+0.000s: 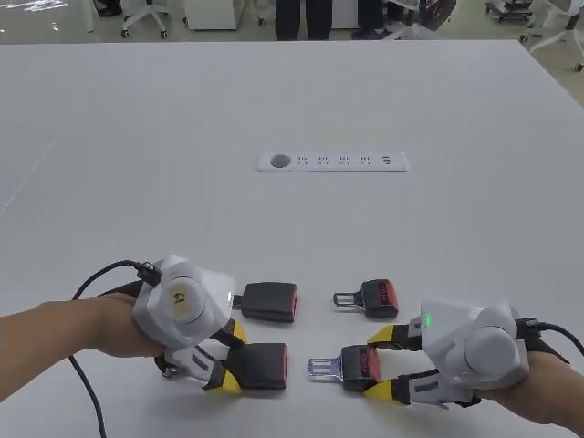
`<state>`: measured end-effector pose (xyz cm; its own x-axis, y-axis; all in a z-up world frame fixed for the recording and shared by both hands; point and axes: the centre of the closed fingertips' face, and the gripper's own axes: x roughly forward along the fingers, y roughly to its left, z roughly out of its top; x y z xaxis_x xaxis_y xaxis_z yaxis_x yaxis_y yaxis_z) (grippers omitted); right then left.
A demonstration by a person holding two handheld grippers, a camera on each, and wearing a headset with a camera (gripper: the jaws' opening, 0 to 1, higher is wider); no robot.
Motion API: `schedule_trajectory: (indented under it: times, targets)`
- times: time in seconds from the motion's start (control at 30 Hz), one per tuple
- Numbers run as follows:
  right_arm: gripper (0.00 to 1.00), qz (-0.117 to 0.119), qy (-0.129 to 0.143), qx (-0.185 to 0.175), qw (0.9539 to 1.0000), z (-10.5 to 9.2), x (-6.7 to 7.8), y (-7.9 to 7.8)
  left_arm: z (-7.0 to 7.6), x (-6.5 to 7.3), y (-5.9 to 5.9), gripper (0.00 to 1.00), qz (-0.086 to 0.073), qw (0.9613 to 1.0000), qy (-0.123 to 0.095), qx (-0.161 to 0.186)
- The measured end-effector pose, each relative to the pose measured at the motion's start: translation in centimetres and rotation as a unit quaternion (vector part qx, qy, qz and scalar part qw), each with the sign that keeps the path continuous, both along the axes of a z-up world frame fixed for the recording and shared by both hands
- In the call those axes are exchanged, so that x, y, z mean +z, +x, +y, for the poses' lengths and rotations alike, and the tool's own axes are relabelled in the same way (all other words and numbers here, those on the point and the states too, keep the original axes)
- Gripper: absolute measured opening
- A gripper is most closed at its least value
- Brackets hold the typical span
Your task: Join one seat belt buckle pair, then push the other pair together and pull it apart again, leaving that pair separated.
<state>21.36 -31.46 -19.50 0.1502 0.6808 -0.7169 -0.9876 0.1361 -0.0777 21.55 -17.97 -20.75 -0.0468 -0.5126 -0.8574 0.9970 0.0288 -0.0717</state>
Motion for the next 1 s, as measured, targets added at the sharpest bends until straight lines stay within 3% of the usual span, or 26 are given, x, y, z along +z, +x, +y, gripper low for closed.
schedule_trajectory:
  times: [0.27, 1.0]
  targets:
    - [0.31, 0.004, 0.005, -0.001, 1.0, 0.6, -0.2, 0.0, 0.1, -0.1, 0.0, 0.32, -0.004, 1.0, 0.008, -0.004]
    - [0.31, 0.01, 0.011, 0.003, 0.9999, 2.7, -0.8, 0.4, -0.1, 0.1, -0.2, 0.32, -0.001, 1.0, 0.005, 0.002]
